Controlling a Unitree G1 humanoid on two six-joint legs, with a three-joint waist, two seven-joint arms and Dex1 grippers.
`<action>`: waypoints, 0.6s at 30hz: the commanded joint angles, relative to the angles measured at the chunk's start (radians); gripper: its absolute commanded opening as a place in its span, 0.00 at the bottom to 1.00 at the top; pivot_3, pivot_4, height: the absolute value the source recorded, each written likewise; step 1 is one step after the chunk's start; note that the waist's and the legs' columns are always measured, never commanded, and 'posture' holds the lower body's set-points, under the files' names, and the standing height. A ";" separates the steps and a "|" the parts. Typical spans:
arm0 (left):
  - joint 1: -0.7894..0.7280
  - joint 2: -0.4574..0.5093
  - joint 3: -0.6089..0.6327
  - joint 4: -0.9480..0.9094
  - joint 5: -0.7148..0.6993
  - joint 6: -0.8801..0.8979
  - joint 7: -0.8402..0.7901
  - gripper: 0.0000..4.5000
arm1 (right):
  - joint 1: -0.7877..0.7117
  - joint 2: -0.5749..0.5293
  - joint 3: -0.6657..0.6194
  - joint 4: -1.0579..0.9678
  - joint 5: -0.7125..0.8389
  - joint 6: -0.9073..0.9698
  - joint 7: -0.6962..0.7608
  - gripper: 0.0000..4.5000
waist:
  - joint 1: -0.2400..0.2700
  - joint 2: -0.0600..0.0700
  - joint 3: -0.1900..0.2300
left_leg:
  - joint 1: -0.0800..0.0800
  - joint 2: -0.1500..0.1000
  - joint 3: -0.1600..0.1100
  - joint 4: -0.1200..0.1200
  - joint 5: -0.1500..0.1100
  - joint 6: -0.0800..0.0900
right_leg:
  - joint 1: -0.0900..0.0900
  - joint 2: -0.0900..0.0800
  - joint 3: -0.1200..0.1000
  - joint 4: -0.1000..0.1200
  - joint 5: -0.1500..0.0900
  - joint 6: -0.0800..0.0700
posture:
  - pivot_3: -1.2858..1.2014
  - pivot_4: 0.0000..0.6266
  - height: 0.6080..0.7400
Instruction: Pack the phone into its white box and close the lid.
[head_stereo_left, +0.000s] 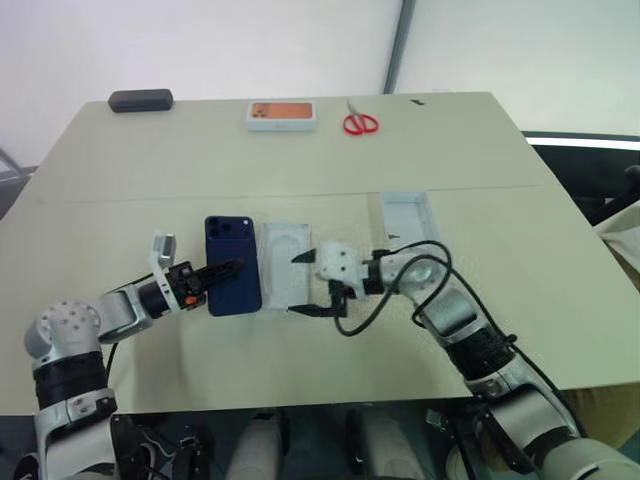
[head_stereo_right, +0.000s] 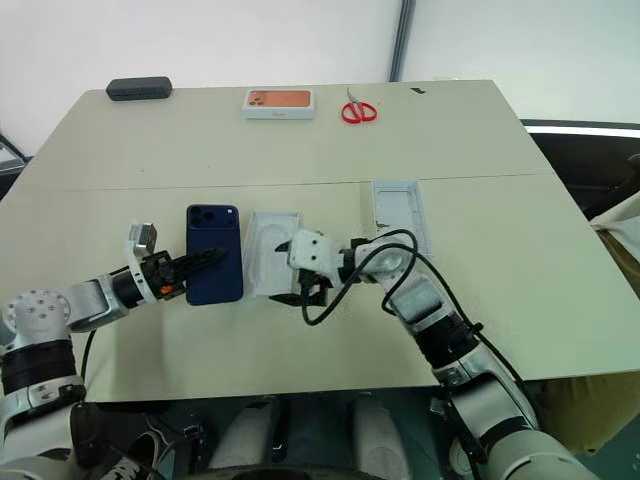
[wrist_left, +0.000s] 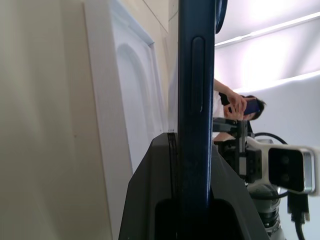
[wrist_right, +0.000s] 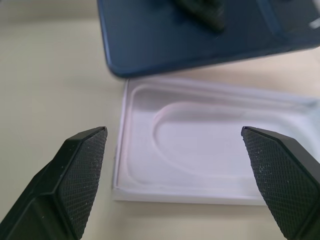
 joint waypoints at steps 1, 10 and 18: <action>-0.055 0.022 -0.025 0.009 -0.003 -0.030 -0.040 0.00 | 0.013 -0.022 -0.083 -0.016 0.065 -0.024 0.010 1.00 | 0.001 0.000 0.000 | 0.000 0.000 0.000 0.000 0.000 0.000 | 0.000 0.000 0.000 0.000 0.000 0.000 | 0.52 0.24 1.00; -0.155 -0.042 -0.169 0.137 0.082 -0.073 -0.054 0.00 | 0.099 -0.066 -0.169 -0.080 0.147 0.005 0.008 1.00 | -0.006 0.000 0.000 | 0.000 -0.001 0.001 0.000 0.000 0.000 | 0.000 0.000 0.000 0.000 0.000 0.000 | 0.52 0.24 1.00; -0.225 -0.050 -0.207 0.221 0.128 -0.108 -0.095 0.40 | 0.088 -0.035 -0.158 -0.094 0.145 0.016 -0.032 1.00 | -0.003 0.000 0.000 | 0.000 0.000 0.001 0.000 0.001 -0.002 | -0.001 0.005 0.001 0.003 0.000 -0.001 | 0.52 0.24 1.00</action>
